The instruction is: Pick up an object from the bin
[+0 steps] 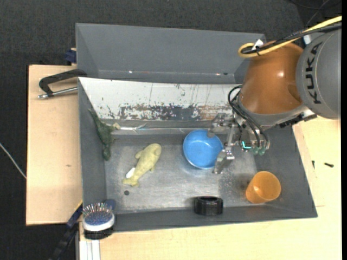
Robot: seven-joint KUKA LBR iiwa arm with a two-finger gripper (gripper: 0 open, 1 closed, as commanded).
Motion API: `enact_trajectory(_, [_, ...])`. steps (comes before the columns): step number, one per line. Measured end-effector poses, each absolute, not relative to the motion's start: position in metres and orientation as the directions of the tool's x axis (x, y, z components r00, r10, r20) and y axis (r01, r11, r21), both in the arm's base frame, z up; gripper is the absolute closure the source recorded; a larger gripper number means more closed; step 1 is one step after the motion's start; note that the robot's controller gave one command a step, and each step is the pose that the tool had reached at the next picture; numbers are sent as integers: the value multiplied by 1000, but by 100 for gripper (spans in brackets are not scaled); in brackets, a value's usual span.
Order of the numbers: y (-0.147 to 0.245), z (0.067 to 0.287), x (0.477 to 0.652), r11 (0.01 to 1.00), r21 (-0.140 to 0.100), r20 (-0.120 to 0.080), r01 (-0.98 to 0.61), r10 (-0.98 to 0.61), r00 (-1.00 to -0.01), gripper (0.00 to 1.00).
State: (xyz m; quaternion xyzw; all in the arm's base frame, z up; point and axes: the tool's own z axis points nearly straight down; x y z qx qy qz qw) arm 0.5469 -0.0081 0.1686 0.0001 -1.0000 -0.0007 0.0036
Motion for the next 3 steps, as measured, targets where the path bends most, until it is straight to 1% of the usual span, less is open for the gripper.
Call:
enact_trajectory(1, [-12,72,550,1000,1,-9,-29,-29,-1000,0])
enact_trajectory(2, [-11,75,549,999,2,-1,-32,-32,-999,100])
enact_trajectory(3, [12,237,525,950,-3,-12,-312,-312,-950,100])
